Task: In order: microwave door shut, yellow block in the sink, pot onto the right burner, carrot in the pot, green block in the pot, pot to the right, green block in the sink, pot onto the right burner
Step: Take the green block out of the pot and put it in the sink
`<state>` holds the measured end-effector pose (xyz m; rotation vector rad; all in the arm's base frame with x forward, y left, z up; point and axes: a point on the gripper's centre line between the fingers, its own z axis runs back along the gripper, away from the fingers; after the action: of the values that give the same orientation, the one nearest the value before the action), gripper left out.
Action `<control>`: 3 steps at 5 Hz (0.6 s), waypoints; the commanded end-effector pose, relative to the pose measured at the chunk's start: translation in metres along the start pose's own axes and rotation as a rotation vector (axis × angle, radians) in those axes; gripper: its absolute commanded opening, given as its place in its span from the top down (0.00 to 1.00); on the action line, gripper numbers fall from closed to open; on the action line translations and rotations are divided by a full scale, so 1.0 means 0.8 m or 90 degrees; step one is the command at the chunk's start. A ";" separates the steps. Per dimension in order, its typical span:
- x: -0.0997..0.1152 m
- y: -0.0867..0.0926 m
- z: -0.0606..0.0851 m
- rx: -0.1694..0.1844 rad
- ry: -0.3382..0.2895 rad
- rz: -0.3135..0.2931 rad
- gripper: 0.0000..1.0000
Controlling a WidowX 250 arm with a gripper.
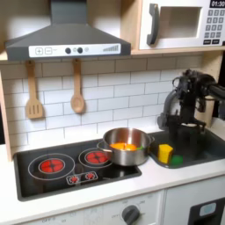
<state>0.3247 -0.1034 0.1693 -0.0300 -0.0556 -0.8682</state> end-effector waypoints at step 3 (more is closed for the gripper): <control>-0.063 0.086 0.048 0.057 0.005 0.213 0.00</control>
<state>0.3407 -0.0220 0.2081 0.0396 -0.0950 -0.5426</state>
